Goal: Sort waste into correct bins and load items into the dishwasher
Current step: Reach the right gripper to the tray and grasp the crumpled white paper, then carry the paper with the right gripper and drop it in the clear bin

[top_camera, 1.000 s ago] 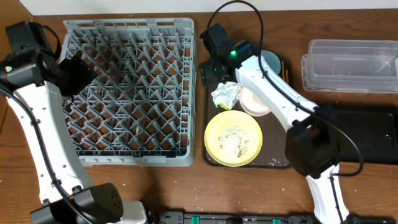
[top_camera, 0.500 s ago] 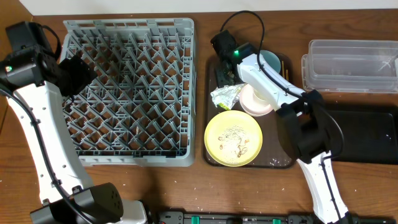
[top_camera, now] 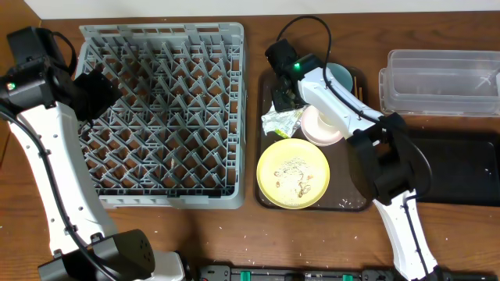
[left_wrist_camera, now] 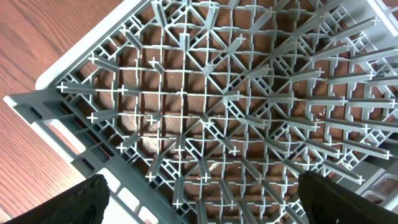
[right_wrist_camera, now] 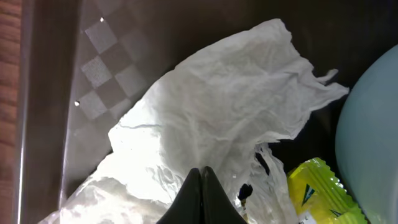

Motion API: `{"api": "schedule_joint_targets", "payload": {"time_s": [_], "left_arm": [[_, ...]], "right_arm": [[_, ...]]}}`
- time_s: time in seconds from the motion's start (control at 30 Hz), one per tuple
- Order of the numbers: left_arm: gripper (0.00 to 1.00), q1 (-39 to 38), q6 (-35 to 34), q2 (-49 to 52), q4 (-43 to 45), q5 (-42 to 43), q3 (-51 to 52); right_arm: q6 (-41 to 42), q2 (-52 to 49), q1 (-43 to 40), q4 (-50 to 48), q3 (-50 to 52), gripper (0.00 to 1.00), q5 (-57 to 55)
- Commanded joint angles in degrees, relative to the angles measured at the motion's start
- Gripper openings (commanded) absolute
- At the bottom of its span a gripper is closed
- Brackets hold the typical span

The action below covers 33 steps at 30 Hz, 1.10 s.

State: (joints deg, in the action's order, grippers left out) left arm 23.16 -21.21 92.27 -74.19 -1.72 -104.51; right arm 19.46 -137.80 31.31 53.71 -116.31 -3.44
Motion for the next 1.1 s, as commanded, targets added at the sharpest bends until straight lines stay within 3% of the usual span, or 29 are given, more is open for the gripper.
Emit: {"api": "schedule_joint_targets", "payload": {"time_s": [0.0, 0.33, 0.6, 0.73, 1.07], "left_arm": [[0.98, 0.2, -0.52, 0.15, -0.15, -0.48, -0.46], [0.98, 0.2, -0.52, 0.15, -0.15, -0.48, -0.46], [0.98, 0.2, -0.52, 0.15, -0.15, -0.48, -0.46], [0.98, 0.2, -0.52, 0.15, -0.15, -0.48, -0.46], [0.98, 0.2, -0.52, 0.15, -0.15, -0.48, -0.46]], "right_arm": [[0.24, 5.86, 0.26, 0.0, -1.81, 0.01, -0.2], [1.9, 20.81, -1.31, 0.57, -1.81, 0.01, -0.55], [1.75, 20.2, -0.48, 4.48, -1.73, 0.01, 0.68], [5.9, 20.63, -0.5, 4.37, -1.77, 0.01, -1.9], [5.77, 29.7, -11.52, 3.69, -1.79, 0.01, -1.81]]}}
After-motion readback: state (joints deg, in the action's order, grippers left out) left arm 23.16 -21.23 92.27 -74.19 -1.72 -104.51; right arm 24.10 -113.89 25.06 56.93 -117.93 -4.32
